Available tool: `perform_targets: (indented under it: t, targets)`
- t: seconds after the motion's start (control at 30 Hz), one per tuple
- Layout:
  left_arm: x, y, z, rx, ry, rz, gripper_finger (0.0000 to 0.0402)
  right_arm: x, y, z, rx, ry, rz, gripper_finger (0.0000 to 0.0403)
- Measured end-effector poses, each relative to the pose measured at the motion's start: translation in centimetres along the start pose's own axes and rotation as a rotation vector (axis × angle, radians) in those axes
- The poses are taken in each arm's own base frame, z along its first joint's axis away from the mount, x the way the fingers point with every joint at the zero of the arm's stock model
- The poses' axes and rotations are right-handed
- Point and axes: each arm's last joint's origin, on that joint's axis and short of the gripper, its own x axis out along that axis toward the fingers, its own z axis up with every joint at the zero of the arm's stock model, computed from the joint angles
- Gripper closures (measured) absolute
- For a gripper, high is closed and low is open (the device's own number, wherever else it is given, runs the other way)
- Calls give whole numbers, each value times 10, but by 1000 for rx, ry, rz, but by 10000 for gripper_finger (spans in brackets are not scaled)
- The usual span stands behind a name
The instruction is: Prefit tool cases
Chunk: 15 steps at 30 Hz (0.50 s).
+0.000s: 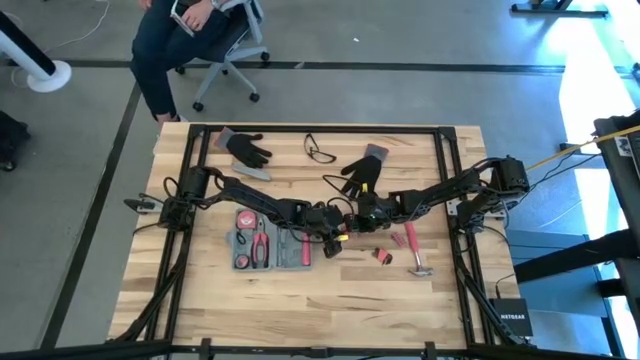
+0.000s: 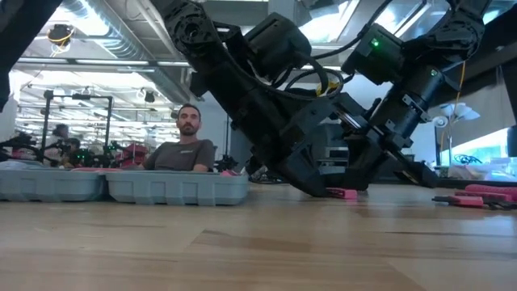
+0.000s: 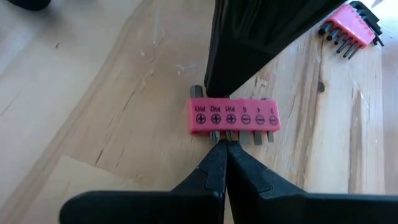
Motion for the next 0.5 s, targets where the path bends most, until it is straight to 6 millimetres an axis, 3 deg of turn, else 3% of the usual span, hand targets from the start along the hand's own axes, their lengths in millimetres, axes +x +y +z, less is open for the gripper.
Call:
perform_targets:
  t: [0.33,0.5]
  targets:
    - [0,1,-3,9,10,34,401,13,4,-11,10,-1,-3,403]
    - [-1,-3,-5,11,29,24,402,3,1,-10,-18,10,-6,403]
